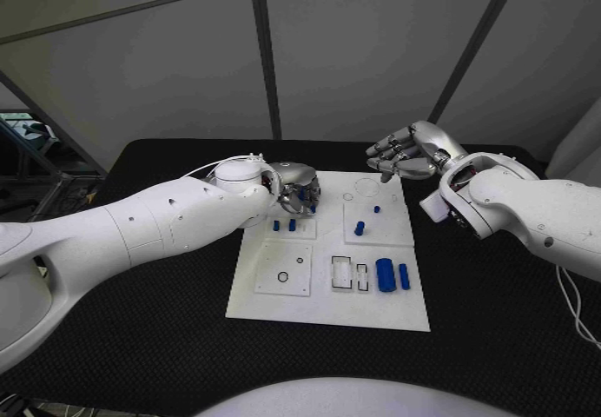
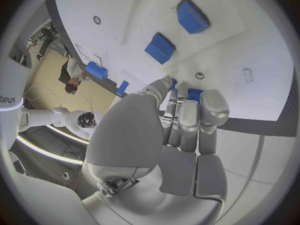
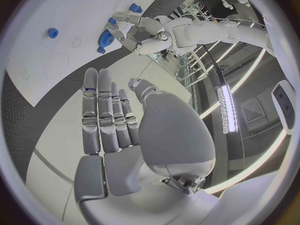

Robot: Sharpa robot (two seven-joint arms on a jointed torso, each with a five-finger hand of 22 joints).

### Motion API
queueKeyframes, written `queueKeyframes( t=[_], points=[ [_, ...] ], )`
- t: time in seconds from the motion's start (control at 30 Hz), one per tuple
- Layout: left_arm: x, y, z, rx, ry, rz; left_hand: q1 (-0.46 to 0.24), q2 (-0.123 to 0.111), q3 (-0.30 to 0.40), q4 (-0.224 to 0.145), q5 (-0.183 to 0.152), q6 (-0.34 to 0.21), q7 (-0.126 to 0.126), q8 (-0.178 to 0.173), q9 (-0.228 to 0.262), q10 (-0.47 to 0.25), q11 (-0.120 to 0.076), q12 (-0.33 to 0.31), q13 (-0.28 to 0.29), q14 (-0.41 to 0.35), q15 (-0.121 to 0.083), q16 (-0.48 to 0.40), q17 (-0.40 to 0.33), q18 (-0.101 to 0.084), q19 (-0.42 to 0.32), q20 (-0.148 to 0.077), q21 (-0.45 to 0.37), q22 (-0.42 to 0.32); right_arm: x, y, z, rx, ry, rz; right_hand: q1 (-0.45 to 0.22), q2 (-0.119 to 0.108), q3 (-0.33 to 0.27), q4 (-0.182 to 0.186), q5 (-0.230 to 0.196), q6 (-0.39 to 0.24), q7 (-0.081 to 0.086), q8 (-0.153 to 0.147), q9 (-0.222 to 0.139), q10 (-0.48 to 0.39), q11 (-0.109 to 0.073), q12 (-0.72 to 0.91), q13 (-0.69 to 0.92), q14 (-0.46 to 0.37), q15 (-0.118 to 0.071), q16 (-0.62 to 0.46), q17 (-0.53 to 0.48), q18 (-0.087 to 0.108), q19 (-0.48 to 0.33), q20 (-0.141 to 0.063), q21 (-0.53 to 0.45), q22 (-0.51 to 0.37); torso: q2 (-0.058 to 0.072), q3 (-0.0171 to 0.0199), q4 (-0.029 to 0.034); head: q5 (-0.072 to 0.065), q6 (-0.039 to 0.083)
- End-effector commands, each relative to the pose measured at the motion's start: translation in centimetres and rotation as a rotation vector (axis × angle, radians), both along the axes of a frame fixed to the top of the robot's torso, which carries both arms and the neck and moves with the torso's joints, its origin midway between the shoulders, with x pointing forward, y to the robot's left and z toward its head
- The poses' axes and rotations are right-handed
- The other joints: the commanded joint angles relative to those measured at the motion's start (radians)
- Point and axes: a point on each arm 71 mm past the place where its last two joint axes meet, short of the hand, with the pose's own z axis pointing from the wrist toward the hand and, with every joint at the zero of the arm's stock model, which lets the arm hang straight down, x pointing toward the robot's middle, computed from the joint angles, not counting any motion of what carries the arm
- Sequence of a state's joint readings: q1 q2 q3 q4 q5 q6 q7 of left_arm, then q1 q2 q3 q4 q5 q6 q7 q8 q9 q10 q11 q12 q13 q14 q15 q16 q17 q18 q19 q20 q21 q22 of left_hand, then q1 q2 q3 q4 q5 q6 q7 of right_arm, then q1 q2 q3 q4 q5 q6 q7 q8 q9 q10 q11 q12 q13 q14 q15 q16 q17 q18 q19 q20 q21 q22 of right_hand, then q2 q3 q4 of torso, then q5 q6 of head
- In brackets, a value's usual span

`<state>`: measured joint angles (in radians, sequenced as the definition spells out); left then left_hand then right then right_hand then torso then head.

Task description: Assemble the parts on the task board

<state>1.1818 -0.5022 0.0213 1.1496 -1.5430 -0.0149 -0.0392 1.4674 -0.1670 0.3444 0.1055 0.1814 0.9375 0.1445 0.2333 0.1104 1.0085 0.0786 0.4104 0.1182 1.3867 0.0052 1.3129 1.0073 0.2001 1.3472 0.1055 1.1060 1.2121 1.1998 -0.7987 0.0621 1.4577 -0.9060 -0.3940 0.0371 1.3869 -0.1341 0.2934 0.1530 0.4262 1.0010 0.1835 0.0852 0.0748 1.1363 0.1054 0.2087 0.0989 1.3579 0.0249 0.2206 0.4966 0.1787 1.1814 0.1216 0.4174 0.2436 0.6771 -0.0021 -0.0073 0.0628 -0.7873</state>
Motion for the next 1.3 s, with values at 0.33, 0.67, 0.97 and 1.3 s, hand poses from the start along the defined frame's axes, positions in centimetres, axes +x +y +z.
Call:
queueKeyframes(
  t=[0.33, 0.67, 0.97, 1.3],
  points=[
    [-0.02, -0.15, -0.34, 0.007, 0.038, -0.013, -0.012, 0.002, 0.012, 0.002, -0.006, -0.002, 0.000, -0.009, -0.006, 0.017, 0.002, -0.003, -0.001, 0.010, 0.001, 0.010, 0.004, -0.098, 0.010, 0.003, 0.025, 0.017, -0.03, 0.21, 0.11, 0.000, -0.002, 0.012, 0.005, 0.004, 0.008, -0.002, 0.006, -0.003, 0.003, -0.003, 0.000, -0.001, 0.004, -0.006, -0.002, 0.001, 0.004, -0.007, -0.001, 0.003, 0.003, 0.003, -0.004, -0.002, 0.001, -0.0009, -0.0006, -0.002, -0.003],
    [0.05, -0.18, -0.40, -0.001, 0.044, -0.015, -0.014, 0.014, 0.030, 0.000, -0.008, 0.032, -0.017, -0.013, -0.009, 0.049, -0.014, -0.010, -0.003, 0.017, -0.011, 0.021, 0.011, -0.100, 0.017, -0.004, 0.042, 0.034, -0.02, 0.23, 0.08, -0.002, 0.001, 0.013, 0.005, 0.004, 0.008, -0.002, 0.006, -0.003, 0.003, -0.003, 0.000, -0.001, 0.004, -0.006, -0.002, 0.001, 0.004, -0.007, -0.001, 0.003, 0.003, 0.003, -0.004, -0.002, 0.000, -0.0008, -0.0002, -0.004, -0.004],
    [0.06, -0.15, -0.29, -0.011, 0.030, -0.012, 0.004, 0.029, 0.059, -0.021, -0.011, 0.064, -0.016, -0.021, -0.013, 0.084, -0.019, -0.029, -0.006, 0.021, -0.017, 0.026, 0.010, -0.105, 0.026, -0.012, 0.063, 0.053, -0.02, 0.21, 0.07, -0.002, 0.002, 0.014, 0.005, 0.004, 0.009, -0.002, 0.007, -0.001, 0.003, -0.002, 0.001, 0.000, 0.004, -0.006, -0.002, 0.002, 0.004, -0.008, -0.001, 0.003, 0.003, 0.003, -0.004, -0.002, 0.000, -0.0006, -0.0005, -0.005, -0.004],
    [-0.28, -0.04, 0.01, -0.073, 0.023, -0.011, 0.007, 0.029, 0.069, -0.033, -0.013, 0.077, -0.009, -0.030, -0.016, 0.097, -0.013, -0.044, -0.007, 0.024, -0.014, 0.028, 0.009, -0.107, 0.029, -0.012, 0.071, 0.062, 0.00, 0.18, 0.06, -0.003, 0.002, 0.014, 0.005, 0.004, 0.009, -0.002, 0.007, -0.001, 0.003, -0.002, 0.001, 0.000, 0.004, -0.006, -0.002, 0.002, 0.004, -0.008, -0.001, 0.003, 0.003, 0.003, -0.004, -0.002, -0.002, -0.0020, 0.0009, -0.005, 0.000]
  ],
)
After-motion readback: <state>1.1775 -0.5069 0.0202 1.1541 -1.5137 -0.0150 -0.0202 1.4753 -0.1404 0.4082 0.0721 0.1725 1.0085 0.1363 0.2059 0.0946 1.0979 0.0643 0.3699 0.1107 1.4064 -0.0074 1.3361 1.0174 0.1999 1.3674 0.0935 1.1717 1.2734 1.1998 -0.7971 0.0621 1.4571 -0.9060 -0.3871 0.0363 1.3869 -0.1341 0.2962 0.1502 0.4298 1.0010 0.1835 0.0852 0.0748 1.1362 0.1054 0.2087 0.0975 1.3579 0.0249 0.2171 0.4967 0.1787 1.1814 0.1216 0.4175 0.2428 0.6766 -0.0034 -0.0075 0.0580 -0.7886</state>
